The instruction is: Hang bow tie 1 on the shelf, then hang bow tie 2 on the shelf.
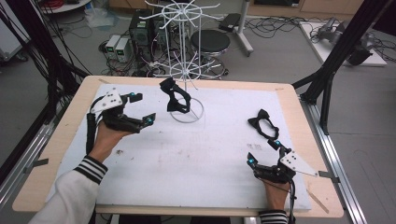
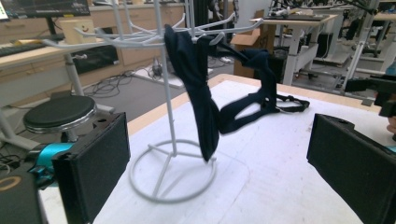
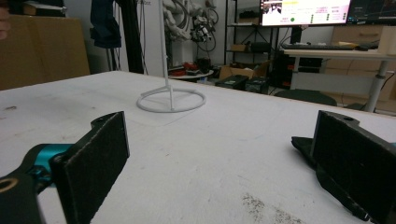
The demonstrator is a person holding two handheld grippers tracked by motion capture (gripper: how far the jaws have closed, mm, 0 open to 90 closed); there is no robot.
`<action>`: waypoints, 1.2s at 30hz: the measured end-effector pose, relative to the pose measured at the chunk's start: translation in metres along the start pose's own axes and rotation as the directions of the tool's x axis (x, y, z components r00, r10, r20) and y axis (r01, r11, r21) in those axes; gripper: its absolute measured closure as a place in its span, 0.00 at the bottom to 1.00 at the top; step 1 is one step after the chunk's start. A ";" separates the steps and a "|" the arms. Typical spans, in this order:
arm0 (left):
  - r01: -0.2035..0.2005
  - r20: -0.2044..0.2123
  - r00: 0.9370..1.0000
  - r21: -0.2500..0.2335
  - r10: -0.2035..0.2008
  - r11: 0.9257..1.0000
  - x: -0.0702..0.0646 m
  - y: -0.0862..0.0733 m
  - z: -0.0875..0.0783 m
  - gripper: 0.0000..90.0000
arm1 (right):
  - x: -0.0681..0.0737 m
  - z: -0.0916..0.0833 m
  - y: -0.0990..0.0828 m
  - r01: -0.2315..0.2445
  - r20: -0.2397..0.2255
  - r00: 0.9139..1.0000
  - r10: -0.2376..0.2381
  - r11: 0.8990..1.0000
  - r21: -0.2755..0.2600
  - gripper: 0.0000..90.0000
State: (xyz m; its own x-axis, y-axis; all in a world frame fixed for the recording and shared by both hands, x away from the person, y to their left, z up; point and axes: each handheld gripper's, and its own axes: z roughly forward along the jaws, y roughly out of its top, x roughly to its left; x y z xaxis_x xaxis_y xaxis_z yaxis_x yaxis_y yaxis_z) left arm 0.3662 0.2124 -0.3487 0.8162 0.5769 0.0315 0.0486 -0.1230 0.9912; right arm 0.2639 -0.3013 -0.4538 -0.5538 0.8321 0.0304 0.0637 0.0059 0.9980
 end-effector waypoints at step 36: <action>-0.023 -0.048 0.999 -0.103 0.019 0.994 -0.017 -0.073 -0.073 0.07 | 0.000 0.000 0.000 0.007 0.001 1.000 -0.007 1.000 -0.005 0.04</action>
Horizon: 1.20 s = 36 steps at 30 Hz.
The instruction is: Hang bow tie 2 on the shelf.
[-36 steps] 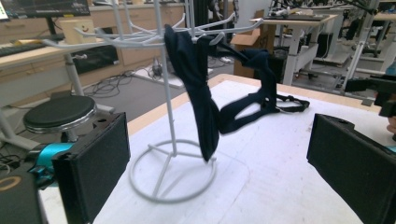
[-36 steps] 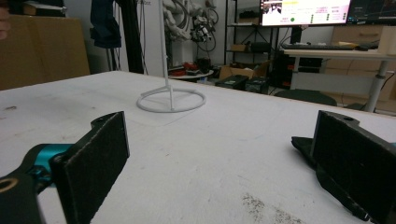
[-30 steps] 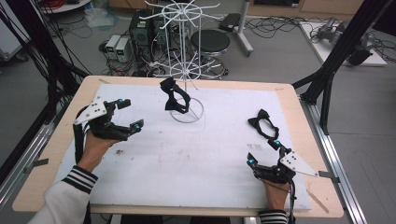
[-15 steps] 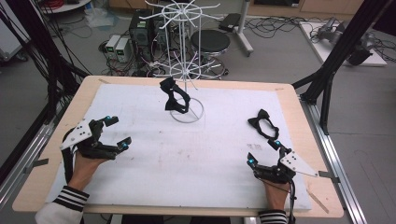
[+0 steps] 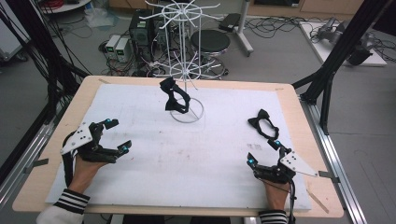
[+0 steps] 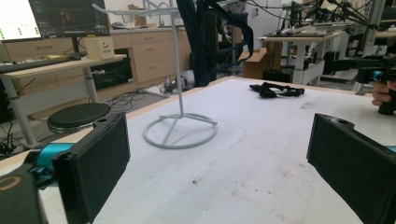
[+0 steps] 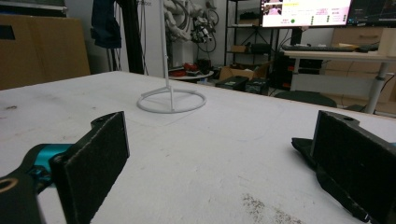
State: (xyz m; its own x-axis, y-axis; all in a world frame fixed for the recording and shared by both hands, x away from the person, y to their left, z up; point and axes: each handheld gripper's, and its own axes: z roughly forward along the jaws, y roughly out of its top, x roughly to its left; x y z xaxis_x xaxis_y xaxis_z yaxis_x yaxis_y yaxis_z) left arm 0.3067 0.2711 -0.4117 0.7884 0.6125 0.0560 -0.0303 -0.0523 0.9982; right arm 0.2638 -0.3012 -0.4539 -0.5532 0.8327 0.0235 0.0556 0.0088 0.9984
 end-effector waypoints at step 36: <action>0.030 -0.059 0.998 -0.017 -0.031 0.999 -0.003 -0.025 -0.023 0.07 | -0.059 0.017 0.088 0.068 -0.010 0.998 -0.068 0.974 0.216 0.04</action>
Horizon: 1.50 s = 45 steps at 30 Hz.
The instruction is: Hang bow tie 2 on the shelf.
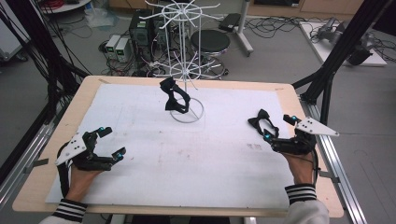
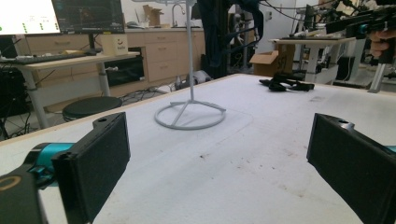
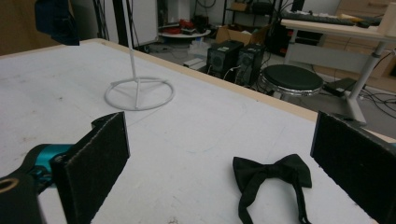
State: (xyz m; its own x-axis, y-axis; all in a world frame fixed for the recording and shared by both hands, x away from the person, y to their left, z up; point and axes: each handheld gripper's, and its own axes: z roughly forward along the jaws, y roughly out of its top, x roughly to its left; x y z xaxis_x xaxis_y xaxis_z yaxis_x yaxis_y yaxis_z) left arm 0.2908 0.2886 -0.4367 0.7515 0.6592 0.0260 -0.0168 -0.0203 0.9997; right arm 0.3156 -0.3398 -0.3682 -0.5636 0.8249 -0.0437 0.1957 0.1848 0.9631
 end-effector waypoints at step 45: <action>0.026 -0.045 0.999 0.005 -0.026 1.000 0.000 -0.015 -0.001 0.07 | -0.101 0.086 0.046 0.212 -0.208 0.968 -0.143 0.909 0.359 0.05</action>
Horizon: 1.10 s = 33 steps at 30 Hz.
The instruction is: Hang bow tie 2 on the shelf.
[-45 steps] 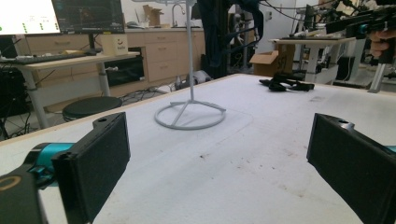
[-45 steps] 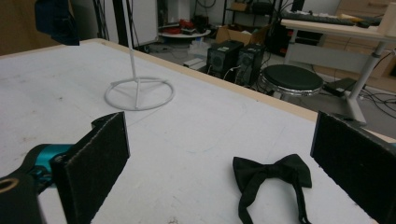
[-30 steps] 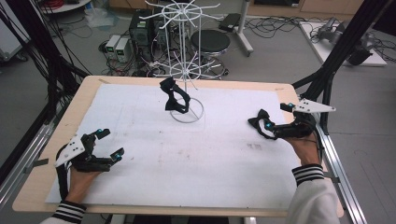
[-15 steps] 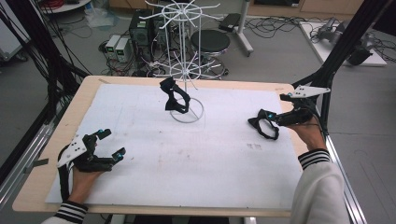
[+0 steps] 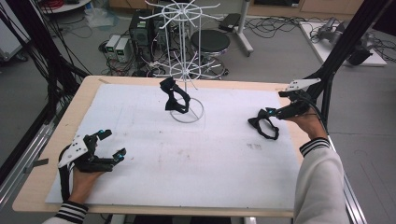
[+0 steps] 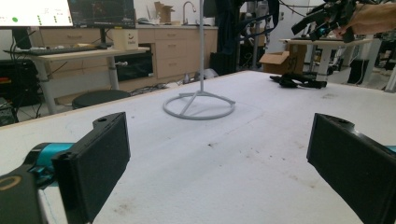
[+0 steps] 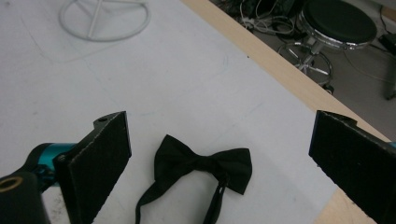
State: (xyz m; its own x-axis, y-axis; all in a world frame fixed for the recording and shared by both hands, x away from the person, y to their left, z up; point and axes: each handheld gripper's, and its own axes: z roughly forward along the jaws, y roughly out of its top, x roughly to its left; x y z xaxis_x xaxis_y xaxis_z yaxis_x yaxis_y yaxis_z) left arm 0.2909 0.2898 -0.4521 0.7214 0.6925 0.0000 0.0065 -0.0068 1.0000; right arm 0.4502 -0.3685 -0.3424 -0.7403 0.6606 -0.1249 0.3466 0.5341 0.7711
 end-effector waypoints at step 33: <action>-0.006 0.007 1.000 0.010 0.006 1.000 -0.003 -0.001 0.004 0.07 | -0.007 0.056 -0.002 0.149 -0.034 0.989 -0.145 0.957 0.249 0.08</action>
State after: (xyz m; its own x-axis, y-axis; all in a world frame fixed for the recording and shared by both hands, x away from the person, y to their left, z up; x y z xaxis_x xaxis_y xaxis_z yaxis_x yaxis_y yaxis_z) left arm 0.2919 0.2850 -0.4528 0.7263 0.6873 0.0057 0.0090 -0.0179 0.9998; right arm 0.4871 -0.3441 -0.3781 -0.8020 0.5576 -0.2141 0.3648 0.7411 0.5637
